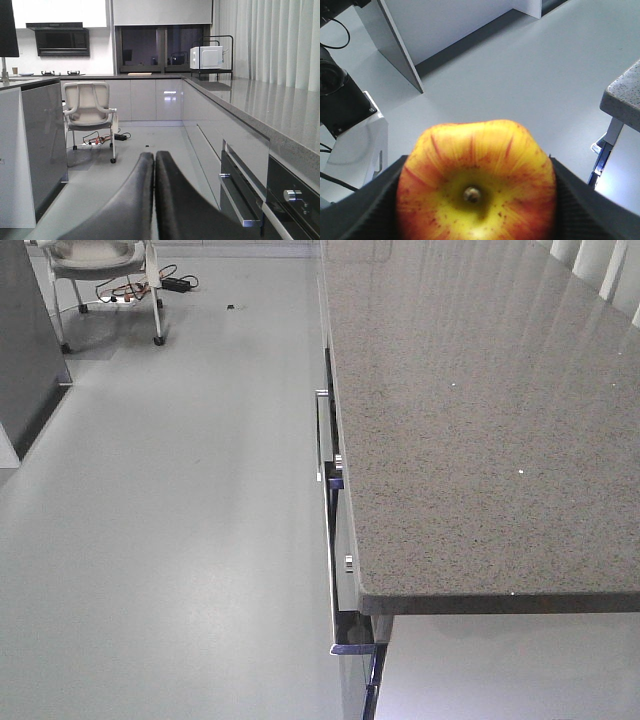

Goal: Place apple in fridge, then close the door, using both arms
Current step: 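Drive the base away from the counter holding the apple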

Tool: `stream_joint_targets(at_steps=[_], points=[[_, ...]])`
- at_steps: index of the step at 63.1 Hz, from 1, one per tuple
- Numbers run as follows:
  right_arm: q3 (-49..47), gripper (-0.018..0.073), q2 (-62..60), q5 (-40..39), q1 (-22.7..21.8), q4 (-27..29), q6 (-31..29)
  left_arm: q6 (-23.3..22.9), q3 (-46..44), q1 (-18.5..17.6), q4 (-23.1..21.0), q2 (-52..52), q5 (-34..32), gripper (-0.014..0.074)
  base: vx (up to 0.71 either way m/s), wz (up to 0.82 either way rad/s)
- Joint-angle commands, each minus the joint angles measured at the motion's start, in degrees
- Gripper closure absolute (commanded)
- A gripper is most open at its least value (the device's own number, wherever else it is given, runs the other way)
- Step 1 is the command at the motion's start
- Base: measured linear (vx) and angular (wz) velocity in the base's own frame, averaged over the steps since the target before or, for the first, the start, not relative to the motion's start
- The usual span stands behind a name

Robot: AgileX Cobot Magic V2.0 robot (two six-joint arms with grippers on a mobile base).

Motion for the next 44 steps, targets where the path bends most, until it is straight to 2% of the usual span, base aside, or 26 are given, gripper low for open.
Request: stream_joint_targets(at_steps=[1,44], points=[[-1.35,0.0192,0.76,-2.89,0.06,3.08,-0.06,-0.38,1.19,0.04,-0.53,-0.78,-4.16,0.0603,0.00,0.00],[-1.35,0.0192,0.76,-2.89,0.06,3.08,-0.06,-0.38,1.19,0.04,-0.53,-0.78,-4.16,0.0603,0.00,0.02]])
